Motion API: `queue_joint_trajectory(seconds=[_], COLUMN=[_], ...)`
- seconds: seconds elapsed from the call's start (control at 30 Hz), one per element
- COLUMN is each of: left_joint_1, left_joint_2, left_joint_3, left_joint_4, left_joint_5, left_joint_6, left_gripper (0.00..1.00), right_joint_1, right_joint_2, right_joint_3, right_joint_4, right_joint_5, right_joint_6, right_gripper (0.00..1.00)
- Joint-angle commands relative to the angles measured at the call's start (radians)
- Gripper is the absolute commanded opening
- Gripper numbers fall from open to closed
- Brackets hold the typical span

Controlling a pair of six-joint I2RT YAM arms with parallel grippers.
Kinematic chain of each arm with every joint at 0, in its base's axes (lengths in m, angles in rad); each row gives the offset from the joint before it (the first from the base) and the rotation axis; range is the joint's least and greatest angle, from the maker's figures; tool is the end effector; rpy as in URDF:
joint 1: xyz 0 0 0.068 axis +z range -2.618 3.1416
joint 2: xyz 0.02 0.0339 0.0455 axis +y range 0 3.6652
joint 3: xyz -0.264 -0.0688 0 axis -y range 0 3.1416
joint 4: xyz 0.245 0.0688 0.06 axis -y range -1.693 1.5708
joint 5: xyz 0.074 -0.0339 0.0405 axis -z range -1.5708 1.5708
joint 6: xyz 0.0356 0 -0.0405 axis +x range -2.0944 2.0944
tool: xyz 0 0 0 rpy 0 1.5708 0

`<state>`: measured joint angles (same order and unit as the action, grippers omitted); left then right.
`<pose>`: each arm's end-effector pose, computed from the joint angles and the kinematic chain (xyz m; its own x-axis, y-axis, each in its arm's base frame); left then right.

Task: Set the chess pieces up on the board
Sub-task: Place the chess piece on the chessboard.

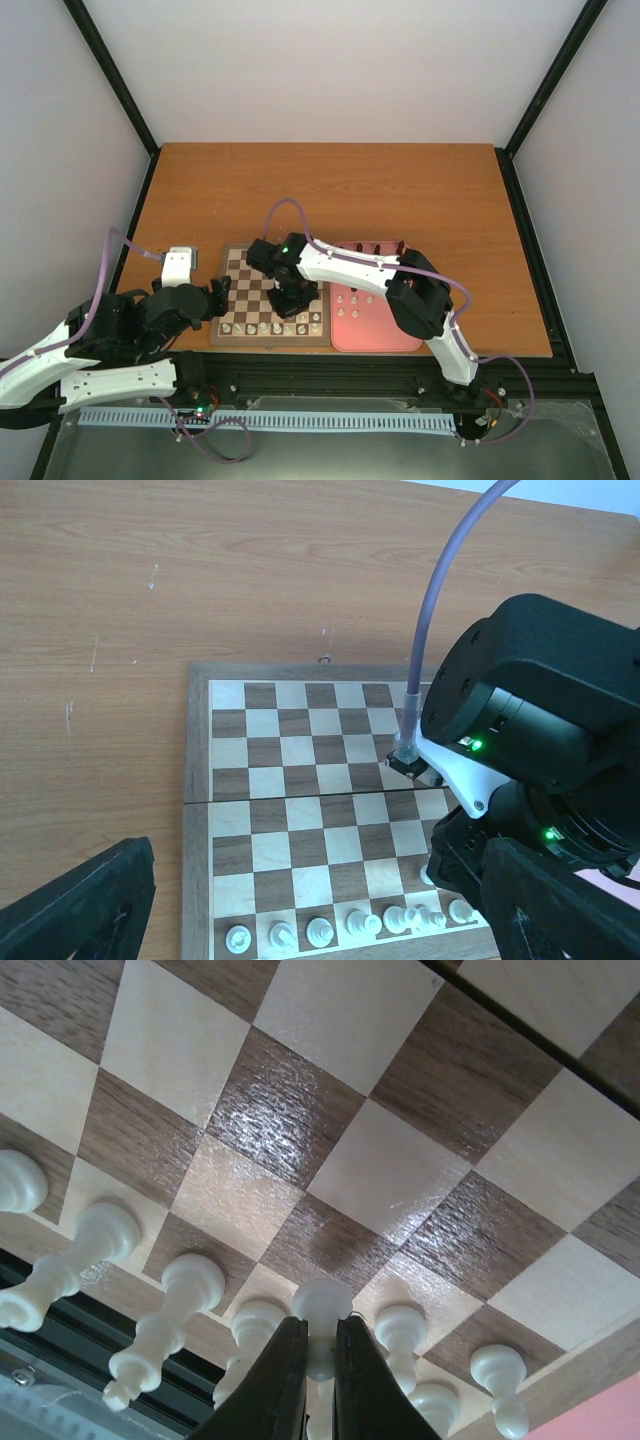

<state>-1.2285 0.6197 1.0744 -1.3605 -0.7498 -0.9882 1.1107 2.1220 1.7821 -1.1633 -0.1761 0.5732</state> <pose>0.0432 -0.0489 0.3496 -0.6031 -0.1281 -0.7873 0.0811 0.9721 -0.2202 0.1794 0.3761 0.2045 -0.8535 -0.5197 0.0380 -0.5053 0.8432 0.1835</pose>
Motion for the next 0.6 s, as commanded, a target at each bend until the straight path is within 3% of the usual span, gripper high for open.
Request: queue_joint_trajectory(seconds=[0.0, 0.43, 0.57], left_joint_1=[0.006, 0.006, 0.006], left_joint_2=[-0.003, 0.0, 0.0], left_joint_3=[0.019, 0.018, 0.019], left_joint_4=[-0.006, -0.009, -0.008], left_joint_5=[-0.015, -0.014, -0.016], left_joint_6=[0.004, 0.002, 0.006], left_gripper=[1.0, 1.0, 1.0], right_joint_1=[0.008, 0.008, 0.006], right_joint_2=[0.027, 0.062, 0.065], right_joint_3=[0.002, 0.033, 0.038], right_joint_4=[0.009, 0.008, 0.005], right_joint_5=[0.008, -0.003, 0.009], right_joint_6=[-0.002, -0.022, -0.022], right_gripper=[0.03, 0.04, 0.1])
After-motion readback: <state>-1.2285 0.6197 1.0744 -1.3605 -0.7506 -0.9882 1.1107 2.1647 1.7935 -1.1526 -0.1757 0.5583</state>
